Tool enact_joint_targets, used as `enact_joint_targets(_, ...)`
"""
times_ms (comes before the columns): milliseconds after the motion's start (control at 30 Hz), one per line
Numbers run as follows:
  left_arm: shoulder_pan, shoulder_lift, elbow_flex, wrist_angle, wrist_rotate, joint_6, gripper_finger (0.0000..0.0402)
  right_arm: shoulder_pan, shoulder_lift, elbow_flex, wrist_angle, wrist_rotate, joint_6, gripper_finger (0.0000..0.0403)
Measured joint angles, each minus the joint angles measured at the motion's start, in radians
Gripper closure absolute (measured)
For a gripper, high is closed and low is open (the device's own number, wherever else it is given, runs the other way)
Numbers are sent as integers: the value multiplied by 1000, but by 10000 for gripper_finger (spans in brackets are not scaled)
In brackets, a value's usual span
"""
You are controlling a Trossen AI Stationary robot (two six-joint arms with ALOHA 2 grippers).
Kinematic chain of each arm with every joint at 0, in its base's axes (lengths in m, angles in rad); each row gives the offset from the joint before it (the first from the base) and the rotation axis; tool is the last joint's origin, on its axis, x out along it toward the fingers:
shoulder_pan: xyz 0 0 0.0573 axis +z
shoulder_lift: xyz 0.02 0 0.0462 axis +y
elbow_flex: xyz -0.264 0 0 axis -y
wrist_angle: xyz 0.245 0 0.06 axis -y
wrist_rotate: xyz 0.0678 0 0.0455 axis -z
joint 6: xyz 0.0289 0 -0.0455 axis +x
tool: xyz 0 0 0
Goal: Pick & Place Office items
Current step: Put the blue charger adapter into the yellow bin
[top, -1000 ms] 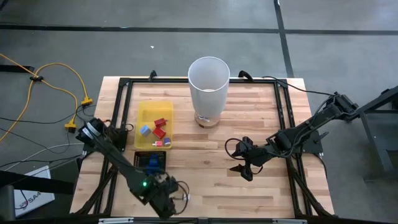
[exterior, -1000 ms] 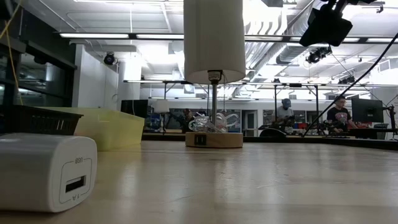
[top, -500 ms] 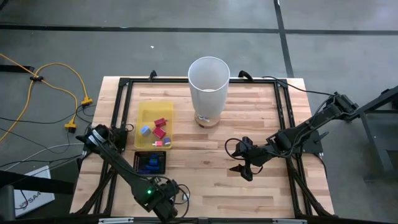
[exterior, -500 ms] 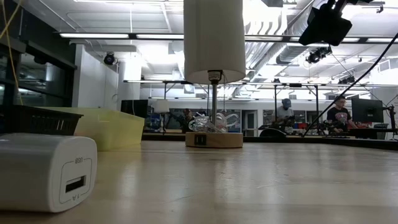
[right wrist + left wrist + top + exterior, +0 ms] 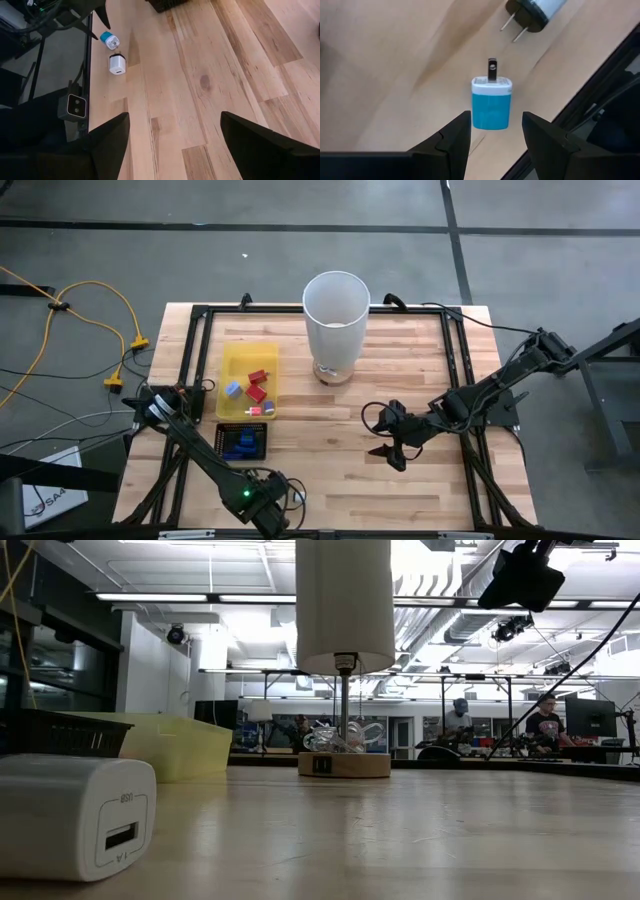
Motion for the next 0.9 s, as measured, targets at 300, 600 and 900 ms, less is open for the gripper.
enact_joint_targets(300, 0, 26, 1, 7, 1, -6, 232, 0, 0, 0, 1, 0, 0, 103)
enact_joint_targets(600, 0, 65, 0, 35, 3, -9, 232, 0, 0, 0, 18, 0, 0, 103)
enact_joint_targets(900, 0, 65, 0, 33, 3, -5, 237, 0, 0, 0, 27, 0, 0, 103)
